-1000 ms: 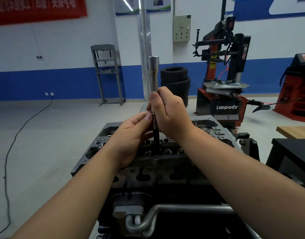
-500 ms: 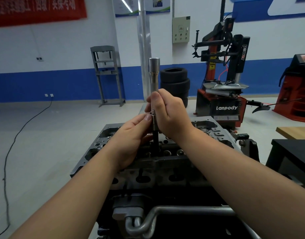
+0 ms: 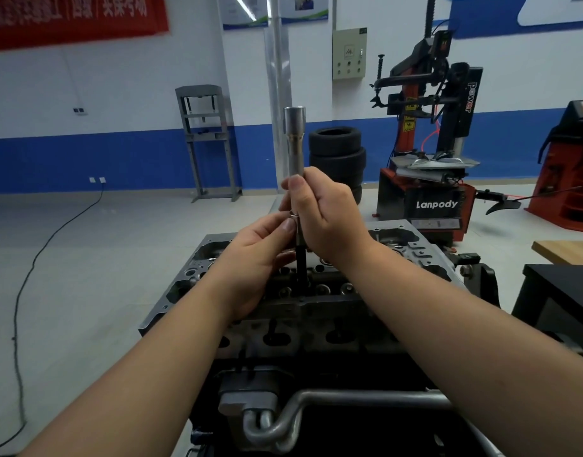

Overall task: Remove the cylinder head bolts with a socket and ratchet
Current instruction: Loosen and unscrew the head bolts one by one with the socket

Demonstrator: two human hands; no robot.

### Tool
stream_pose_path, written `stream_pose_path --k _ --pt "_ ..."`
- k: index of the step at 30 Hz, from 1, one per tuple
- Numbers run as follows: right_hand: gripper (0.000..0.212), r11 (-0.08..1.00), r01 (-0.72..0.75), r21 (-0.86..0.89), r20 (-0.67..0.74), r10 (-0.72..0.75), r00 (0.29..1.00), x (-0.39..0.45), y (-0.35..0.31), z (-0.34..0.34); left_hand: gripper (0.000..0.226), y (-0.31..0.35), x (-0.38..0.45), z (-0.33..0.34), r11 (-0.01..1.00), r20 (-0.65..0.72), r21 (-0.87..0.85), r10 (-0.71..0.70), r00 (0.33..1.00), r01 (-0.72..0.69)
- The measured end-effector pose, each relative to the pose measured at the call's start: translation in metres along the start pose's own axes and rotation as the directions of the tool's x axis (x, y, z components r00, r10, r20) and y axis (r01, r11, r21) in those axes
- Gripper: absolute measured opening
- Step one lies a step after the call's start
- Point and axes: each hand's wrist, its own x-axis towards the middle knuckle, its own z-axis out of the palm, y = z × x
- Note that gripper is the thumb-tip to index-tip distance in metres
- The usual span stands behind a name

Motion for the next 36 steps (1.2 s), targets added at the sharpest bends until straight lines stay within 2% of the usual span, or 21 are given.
stream_pose_path --k 2,6,10,14,17,20,23,26,30,33,36 --pt "0.04 1.0 0.024 -0.004 0.009 -0.024 1.0 -0.001 -0.002 0.001 0.037 -0.002 0.0 -0.001 1.0 -0.033 -0.009 0.016 0.999 -0.016" --pt "0.03 0.998 0.061 -0.018 -0.088 -0.062 0.994 0.001 -0.005 0.003 0.039 -0.002 -0.001 0.0 0.999 -0.098 -0.012 0.032 0.995 -0.033" --pt "0.017 0.996 0.059 -0.071 -0.082 -0.064 0.995 0.002 -0.009 0.0 0.035 0.001 -0.002 0.002 1.0 -0.039 -0.005 0.014 0.999 -0.014" --pt "0.031 0.999 -0.035 -0.04 0.003 0.035 0.999 -0.001 -0.017 -0.007 0.033 0.004 -0.003 0.001 1.0 0.028 -0.003 -0.013 1.0 0.013" --pt "0.03 0.992 -0.117 -0.037 0.062 0.119 0.991 0.006 -0.028 -0.014 0.031 0.005 -0.003 0.001 1.0 0.025 0.008 -0.003 1.0 0.002" --pt "0.03 0.981 -0.179 -0.07 0.014 0.18 0.984 0.019 -0.043 -0.015 0.027 0.008 -0.006 0.005 0.999 0.012 0.04 -0.001 1.0 0.0" --pt "0.025 0.95 -0.306 0.068 -0.032 0.309 0.951 0.031 -0.054 -0.012 0.023 0.012 -0.008 0.011 0.996 -0.017 0.088 0.0 1.0 0.002" --pt "0.024 0.875 -0.437 0.208 0.069 0.433 0.899 0.032 -0.062 -0.009 0.021 0.015 -0.009 0.014 0.997 -0.042 0.08 -0.01 0.999 0.013" --pt "0.021 0.819 -0.513 0.258 0.182 0.48 0.858 0.033 -0.071 -0.015 0.026 0.017 -0.01 0.015 0.997 -0.044 0.08 0.005 0.999 -0.001" --pt "0.026 0.741 -0.575 0.347 0.131 0.569 0.812 0.039 -0.078 -0.013 0.016 0.013 -0.003 0.021 0.995 -0.131 0.096 0.04 0.991 -0.028" --pt "0.042 0.689 -0.593 0.417 0.017 0.647 0.763 0.043 -0.084 -0.003 0.027 0.01 0.001 0.028 0.997 -0.192 0.061 0.05 0.98 -0.039"
